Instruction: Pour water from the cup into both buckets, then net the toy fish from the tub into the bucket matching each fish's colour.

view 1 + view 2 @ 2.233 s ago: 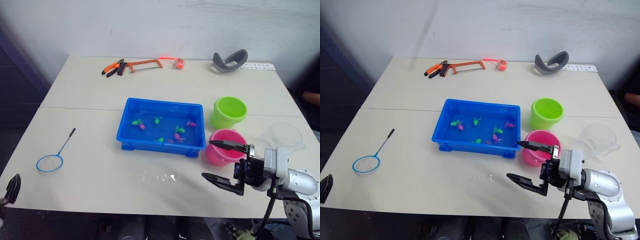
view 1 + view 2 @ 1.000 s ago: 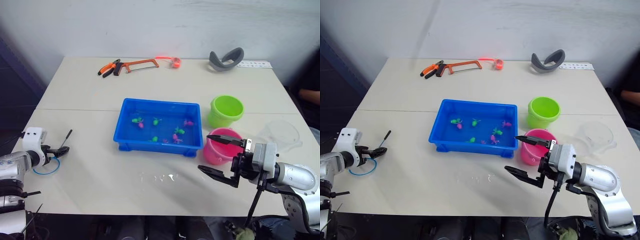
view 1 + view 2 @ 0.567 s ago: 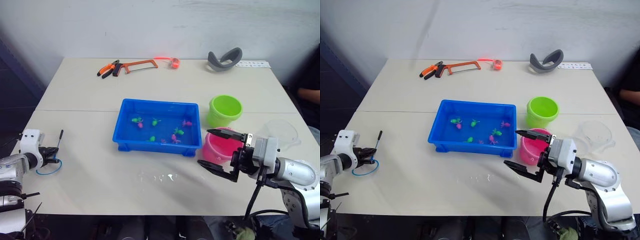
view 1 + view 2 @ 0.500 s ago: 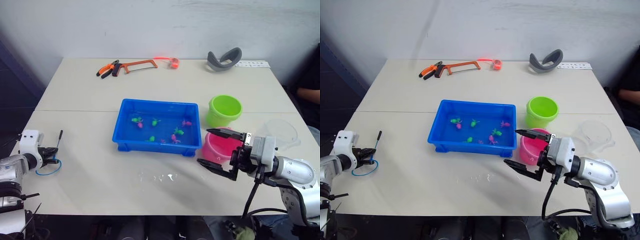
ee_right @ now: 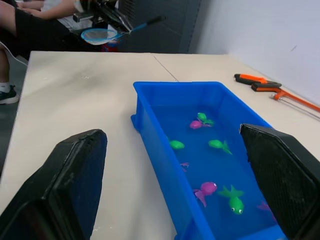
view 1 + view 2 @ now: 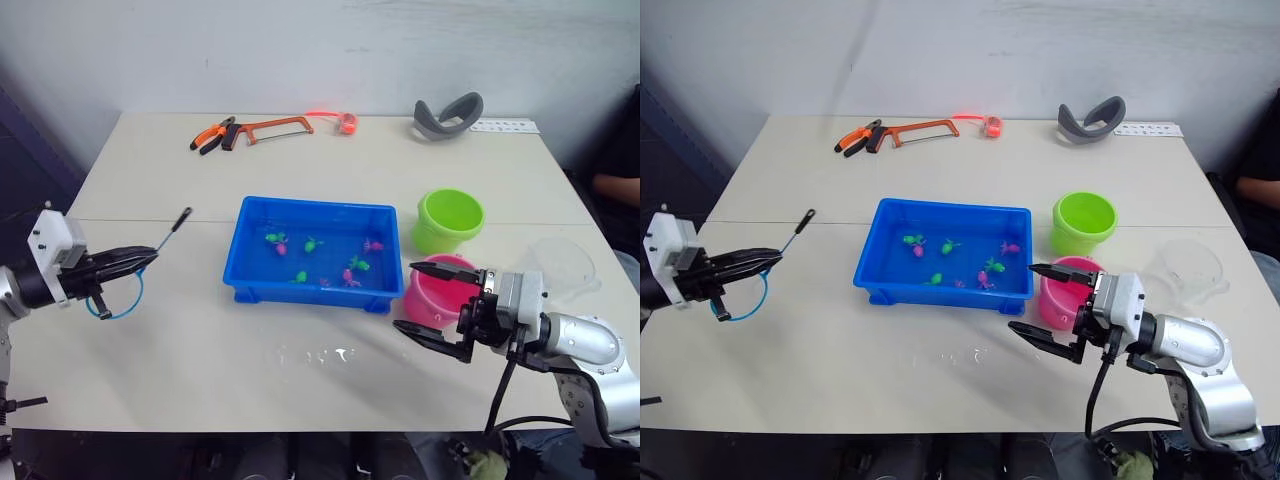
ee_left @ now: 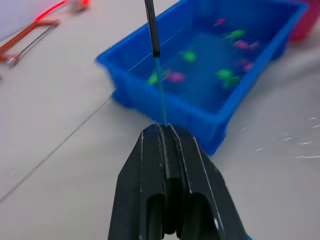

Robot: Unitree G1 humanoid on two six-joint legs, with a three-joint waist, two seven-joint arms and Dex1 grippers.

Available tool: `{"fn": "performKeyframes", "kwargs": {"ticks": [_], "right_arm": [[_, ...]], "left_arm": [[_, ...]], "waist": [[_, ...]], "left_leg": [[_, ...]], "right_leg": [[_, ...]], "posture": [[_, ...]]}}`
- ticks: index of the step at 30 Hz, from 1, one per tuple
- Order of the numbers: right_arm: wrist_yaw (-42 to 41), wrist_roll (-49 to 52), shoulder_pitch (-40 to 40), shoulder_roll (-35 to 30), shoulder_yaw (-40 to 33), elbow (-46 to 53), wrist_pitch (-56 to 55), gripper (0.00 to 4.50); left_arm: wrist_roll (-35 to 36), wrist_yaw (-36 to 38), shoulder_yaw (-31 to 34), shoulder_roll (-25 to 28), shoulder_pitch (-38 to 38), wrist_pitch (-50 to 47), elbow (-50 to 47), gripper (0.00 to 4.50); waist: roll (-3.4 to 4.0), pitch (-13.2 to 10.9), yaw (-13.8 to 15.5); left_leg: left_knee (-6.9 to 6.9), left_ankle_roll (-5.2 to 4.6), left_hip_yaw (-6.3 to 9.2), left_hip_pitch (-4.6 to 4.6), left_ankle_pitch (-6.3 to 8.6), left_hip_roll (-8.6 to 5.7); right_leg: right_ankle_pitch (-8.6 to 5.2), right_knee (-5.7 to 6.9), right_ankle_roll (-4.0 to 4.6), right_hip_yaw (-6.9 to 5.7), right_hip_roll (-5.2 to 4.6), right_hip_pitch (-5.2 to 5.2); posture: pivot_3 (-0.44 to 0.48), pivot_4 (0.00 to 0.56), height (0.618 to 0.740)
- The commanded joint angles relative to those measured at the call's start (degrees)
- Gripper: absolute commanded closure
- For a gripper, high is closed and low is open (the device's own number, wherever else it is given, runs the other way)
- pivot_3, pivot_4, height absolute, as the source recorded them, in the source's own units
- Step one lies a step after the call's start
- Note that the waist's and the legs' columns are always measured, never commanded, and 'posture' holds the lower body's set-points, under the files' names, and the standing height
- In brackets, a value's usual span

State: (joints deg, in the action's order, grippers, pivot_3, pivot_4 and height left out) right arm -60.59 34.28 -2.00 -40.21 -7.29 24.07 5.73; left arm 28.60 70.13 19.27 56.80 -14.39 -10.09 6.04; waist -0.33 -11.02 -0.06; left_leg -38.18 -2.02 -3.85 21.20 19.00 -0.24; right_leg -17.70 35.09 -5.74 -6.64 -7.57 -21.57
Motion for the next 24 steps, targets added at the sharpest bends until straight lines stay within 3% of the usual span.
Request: {"fn": "performKeyframes", "kwargs": {"ticks": [1,4,9,15,24], "right_arm": [[-1.0,2.9,0.0,-2.8,-1.6,4.2,3.1,0.00],[-1.2,3.4,0.6,-4.5,-2.0,5.3,4.8,0.00],[1.8,2.4,-4.5,-6.2,1.5,7.7,10.8,0.00],[8.5,-0.4,-13.5,-2.6,12.3,9.5,21.9,0.00],[10.2,-2.5,-23.9,1.1,18.5,5.6,29.6,0.00]], "left_arm": [[1.9,5.2,-5.5,3.4,-1.8,-4.7,-10.5,4.46],[-0.3,9.1,-11.3,5.6,-4.6,-5.3,-14.6,4.46],[-6.5,10.2,-23.7,3.6,-17.5,-9.9,-14.9,4.46],[-10.5,9.1,-29.9,-2.1,-24.1,-11.2,-13.0,4.46],[-14.5,8.6,-33.2,-6.8,-28.6,-12.3,-10.3,4.46]], "waist": [[0.10,-0.1,0.0],[0.11,-0.1,0.0],[0.14,-0.2,0.3],[0.16,-0.3,0.1],[0.13,-0.3,0.3]], "left_leg": [[0.01,0.00,0.00,0.02,0.00,0.00],[0.01,-0.01,-0.02,0.06,-0.01,0.00],[-0.07,-0.10,-0.08,0.07,-0.08,-0.06],[-0.07,-0.03,-0.13,0.16,-0.14,0.00],[-0.51,-0.12,0.00,0.41,-0.15,-0.03]], "right_leg": [[0.00,0.00,0.00,-0.01,0.02,-0.01],[0.00,-0.01,0.00,-0.03,0.06,-0.01],[0.03,0.05,-0.04,-0.01,0.14,0.00],[0.01,0.09,-0.02,0.02,0.29,-0.14],[0.02,0.20,-0.04,-0.08,0.40,-0.17]], "posture": [[0.000,0.150,0.740],[0.000,0.150,0.740],[0.000,0.150,0.740],[0.000,0.150,0.740],[0.000,0.150,0.740]]}}
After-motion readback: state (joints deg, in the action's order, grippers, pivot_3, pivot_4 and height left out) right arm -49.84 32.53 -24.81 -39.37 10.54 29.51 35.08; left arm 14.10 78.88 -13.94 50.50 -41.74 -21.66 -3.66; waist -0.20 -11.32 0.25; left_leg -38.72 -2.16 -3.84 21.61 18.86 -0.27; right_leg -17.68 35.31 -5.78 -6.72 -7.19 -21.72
